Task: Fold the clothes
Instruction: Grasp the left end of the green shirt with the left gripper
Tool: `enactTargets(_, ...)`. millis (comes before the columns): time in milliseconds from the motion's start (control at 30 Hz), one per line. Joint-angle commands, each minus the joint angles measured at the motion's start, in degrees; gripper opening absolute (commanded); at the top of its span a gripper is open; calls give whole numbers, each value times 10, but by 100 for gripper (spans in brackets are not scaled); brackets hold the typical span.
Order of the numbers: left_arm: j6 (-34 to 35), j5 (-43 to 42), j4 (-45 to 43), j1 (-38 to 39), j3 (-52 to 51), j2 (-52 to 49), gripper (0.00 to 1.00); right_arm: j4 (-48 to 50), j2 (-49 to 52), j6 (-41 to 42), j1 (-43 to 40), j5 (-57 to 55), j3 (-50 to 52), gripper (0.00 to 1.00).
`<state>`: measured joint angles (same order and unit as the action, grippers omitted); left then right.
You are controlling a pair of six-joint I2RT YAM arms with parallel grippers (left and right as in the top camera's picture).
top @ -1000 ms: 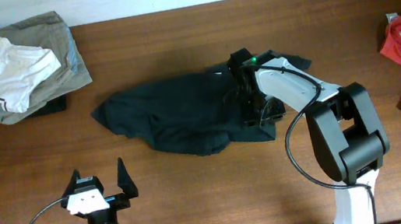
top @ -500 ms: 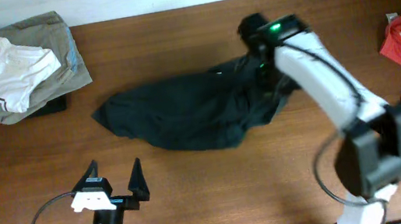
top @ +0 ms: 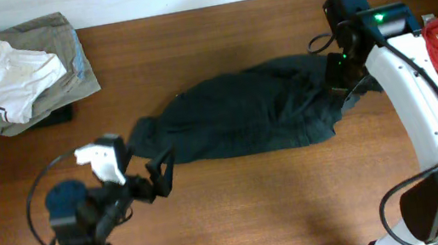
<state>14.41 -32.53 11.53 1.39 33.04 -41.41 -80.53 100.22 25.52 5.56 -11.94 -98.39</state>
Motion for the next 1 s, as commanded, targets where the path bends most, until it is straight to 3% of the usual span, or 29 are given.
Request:
enactTargets(0,14,-104,-6,15,25,-87,99,6,11,0,-5,-3,20,4)
enactTargets(233,39,-74,-34,53,35,-318,99,15,12,0,-5,-2,26,4)
enactTargets(400,165,75,0,67,57,-428,99,14,12,0,-5,-2,26,5)
enactTargets(467,173,95,10,67,58,-458,99,14,12,0,-5,-2,26,4)
enactTargets(733,173,234,-16,67,57,-467,99,13,12,0,-5,0,26,4)
enactTargets(967,172,213,-66,5,62,-467,99,12,12,0,-5,-1,26,4)
